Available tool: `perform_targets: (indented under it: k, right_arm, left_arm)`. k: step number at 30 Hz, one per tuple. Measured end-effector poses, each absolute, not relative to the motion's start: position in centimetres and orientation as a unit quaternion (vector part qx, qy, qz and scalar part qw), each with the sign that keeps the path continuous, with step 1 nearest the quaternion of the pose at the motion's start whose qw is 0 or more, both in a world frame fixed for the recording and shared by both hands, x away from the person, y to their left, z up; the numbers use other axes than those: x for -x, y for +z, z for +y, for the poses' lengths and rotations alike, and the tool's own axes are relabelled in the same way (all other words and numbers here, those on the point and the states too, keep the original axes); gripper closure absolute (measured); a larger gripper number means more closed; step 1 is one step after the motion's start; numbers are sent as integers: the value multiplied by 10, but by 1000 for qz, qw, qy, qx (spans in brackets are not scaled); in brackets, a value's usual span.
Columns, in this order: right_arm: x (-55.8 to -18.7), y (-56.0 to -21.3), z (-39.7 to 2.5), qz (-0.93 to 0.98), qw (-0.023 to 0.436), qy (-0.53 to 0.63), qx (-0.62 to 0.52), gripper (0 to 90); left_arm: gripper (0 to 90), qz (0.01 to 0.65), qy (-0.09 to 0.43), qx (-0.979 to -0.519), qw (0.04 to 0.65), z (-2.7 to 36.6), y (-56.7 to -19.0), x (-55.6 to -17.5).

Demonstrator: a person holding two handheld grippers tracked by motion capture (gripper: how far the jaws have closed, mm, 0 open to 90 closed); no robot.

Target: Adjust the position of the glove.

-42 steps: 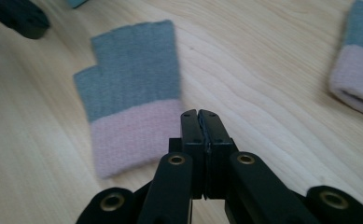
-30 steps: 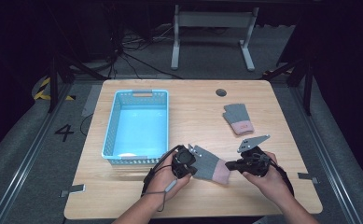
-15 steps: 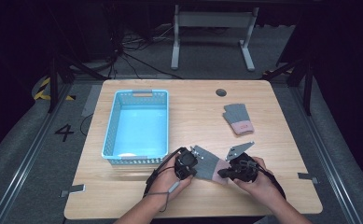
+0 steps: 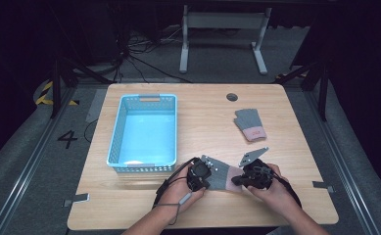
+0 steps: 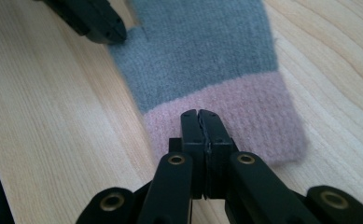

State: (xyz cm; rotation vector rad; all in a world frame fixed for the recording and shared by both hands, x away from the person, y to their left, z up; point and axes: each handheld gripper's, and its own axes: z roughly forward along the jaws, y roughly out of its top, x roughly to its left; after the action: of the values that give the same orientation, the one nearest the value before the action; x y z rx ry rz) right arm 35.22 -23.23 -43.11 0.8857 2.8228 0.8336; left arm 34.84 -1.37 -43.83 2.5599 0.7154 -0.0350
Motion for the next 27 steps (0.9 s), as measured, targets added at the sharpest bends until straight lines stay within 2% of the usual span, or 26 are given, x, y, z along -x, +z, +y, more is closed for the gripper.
perform_targets:
  k: [16, 27]
  right_arm:
    - [-363, -431, -246, 909, 38, 273, -313, 900]
    - [-367, -429, -250, 904, 47, 277, -323, 900]
  left_arm:
    - [890, 230, -34, -943, 239, -25, -437, -338]
    - [878, 235, -37, -938, 253, -20, -431, -337]
